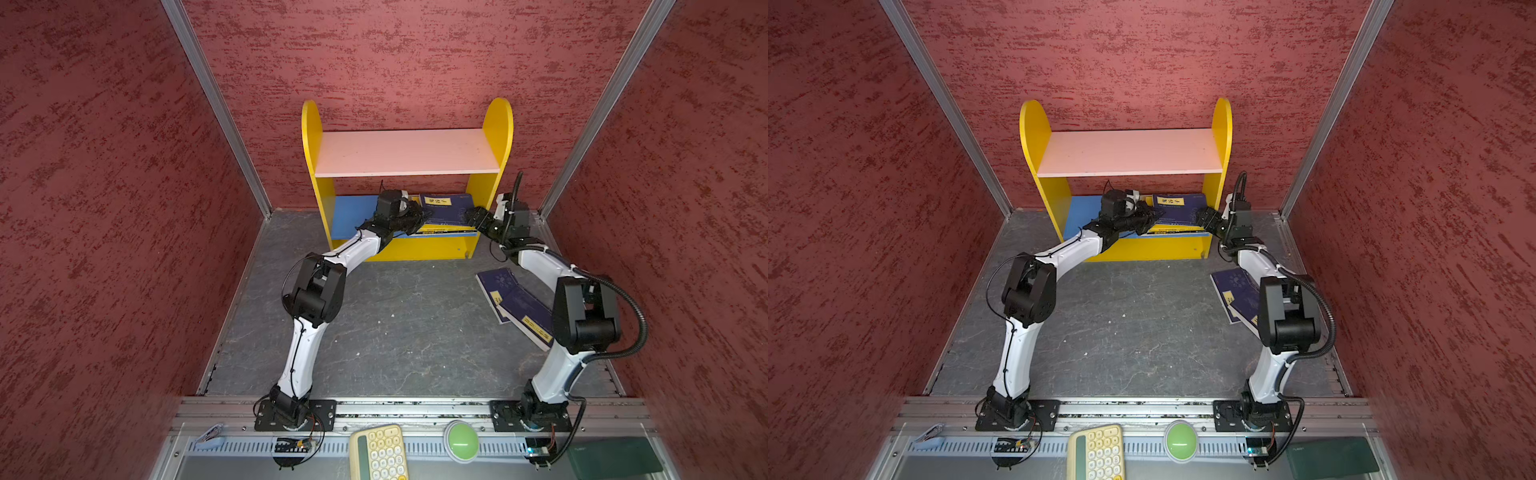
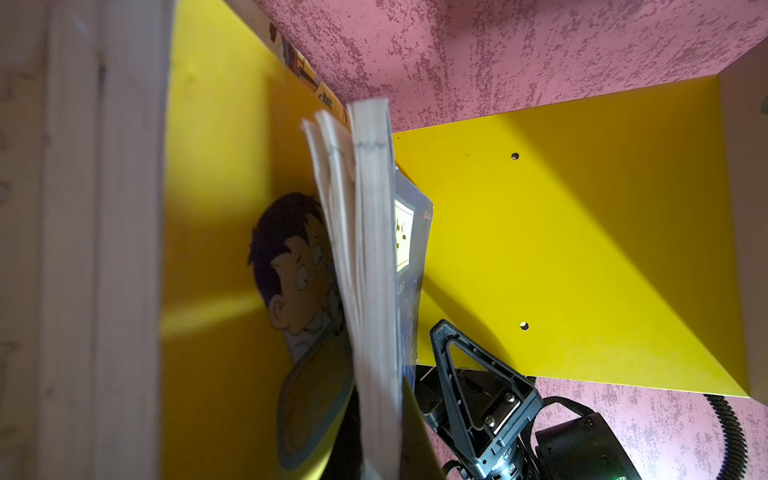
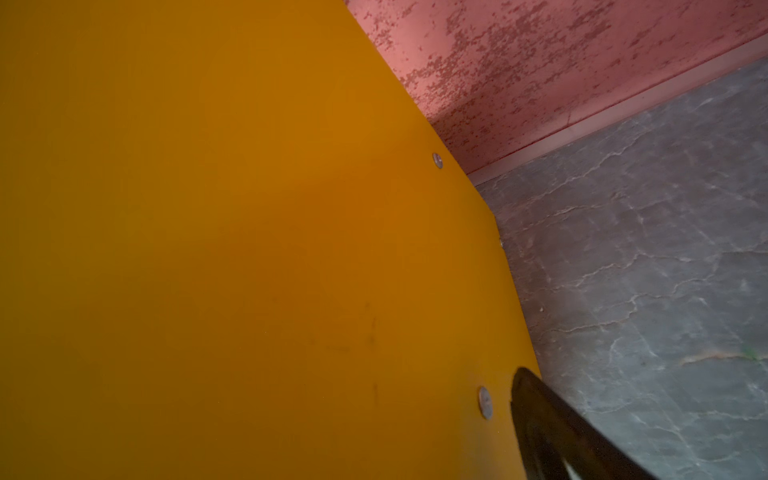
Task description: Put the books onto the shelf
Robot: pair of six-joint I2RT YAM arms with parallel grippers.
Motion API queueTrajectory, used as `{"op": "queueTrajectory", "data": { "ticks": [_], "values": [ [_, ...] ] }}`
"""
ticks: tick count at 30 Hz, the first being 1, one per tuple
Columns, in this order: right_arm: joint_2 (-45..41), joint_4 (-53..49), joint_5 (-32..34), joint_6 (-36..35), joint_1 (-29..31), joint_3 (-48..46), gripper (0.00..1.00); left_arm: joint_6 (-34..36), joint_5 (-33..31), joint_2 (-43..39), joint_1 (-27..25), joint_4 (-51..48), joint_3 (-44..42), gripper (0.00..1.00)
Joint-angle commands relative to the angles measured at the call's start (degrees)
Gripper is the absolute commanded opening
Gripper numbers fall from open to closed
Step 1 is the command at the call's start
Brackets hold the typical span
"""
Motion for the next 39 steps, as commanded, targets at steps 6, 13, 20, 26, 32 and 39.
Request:
{"op": "queueTrajectory", "data": {
  "ticks": [6,13,20,26,32,39],
  "values": [
    [-2.42,3.63,-2.5,-1.3,0.19,-2.3,0.97,-0.67,-1.42,0.01,-0.7,0.93,-0.09,0.05],
    [-1.55,1.72,-1.21,-4.43,0.64,-3.64,0.96,-0.95,-1.8,0.36,-0.7,-1.05,0.93,0.05],
    [0.36,0.2,5.38,-5.47,0.75,-4.02,0.9,-0.88,-1.88,0.37,-0.7,-3.52,1.85,0.13],
    [0.23,0.33,7.15,-5.2,0.71,-5.4,0.89,0.13,-3.37,-0.92,-0.6,-6.4,1.95,0.32],
    [0.97,0.65,7.29,-4.5,0.68,-4.65,0.88,1.84,-4.56,-2.35,0.61,-8.67,2.24,0.59],
    [1.06,-0.04,6.53,-4.41,0.7,-3.84,0.88,4.79,-7.13,-3.68,1.45,-13.88,2.71,0.69]
  ]
}}
